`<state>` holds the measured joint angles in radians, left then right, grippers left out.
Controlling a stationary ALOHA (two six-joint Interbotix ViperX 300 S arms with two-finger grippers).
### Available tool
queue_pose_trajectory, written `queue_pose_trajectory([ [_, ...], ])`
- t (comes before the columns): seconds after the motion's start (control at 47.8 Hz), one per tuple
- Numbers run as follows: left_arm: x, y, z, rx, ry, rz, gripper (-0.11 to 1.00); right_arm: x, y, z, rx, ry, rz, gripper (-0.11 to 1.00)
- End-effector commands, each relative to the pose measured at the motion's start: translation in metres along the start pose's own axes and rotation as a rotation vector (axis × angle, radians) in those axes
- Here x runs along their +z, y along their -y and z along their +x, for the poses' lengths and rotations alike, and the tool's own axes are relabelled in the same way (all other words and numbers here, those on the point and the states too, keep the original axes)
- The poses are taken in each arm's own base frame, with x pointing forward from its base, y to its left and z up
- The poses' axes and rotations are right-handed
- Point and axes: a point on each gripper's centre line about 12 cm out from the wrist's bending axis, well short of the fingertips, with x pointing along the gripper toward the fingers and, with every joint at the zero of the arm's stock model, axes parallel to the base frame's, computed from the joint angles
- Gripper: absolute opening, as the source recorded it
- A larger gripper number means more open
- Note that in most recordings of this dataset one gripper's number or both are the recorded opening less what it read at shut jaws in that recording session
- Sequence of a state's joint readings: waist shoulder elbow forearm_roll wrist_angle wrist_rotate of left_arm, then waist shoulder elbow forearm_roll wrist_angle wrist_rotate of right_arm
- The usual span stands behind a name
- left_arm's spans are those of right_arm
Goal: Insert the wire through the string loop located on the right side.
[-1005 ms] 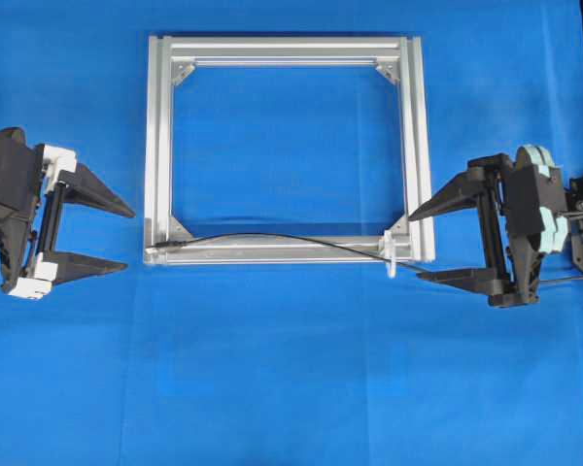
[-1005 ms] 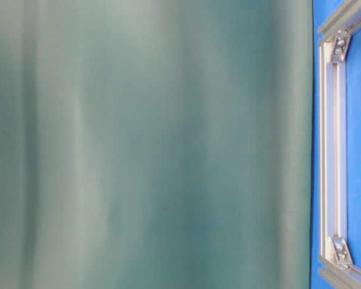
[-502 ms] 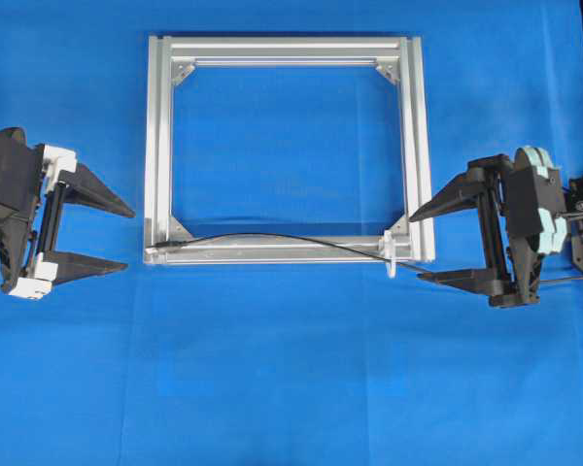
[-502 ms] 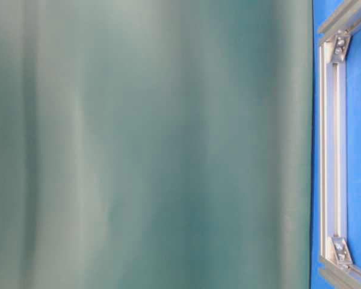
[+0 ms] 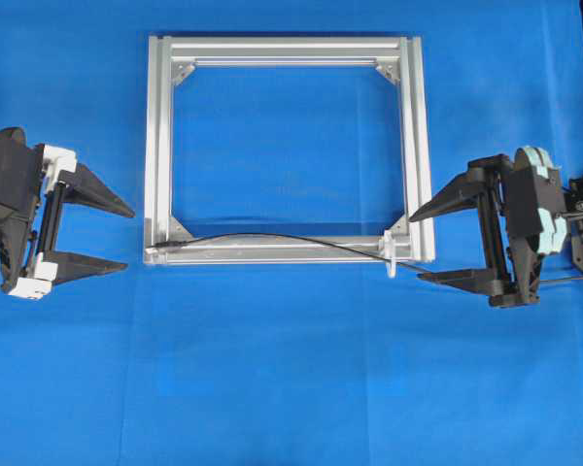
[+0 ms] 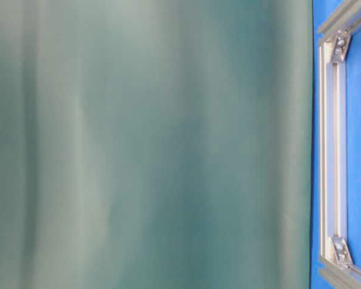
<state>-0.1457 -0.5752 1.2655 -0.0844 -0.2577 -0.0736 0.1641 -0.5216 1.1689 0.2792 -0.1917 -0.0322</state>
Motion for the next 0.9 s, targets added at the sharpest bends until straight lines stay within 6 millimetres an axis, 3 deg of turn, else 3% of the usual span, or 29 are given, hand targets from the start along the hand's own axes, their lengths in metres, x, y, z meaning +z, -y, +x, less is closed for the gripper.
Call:
queue_pose_trajectory([
  [0.0, 0.0106, 0.0010, 0.0006, -0.003, 0.034, 0.001, 0.79, 0.0089, -0.0014, -0.0007, 0.004, 0.027, 0.000, 0.92],
  [0.879, 0.0130, 0.0010, 0.0007, -0.002, 0.042, 0.000, 0.79, 0.0097, -0.0008, -0.0080, 0.008, 0.034, 0.003, 0.92],
])
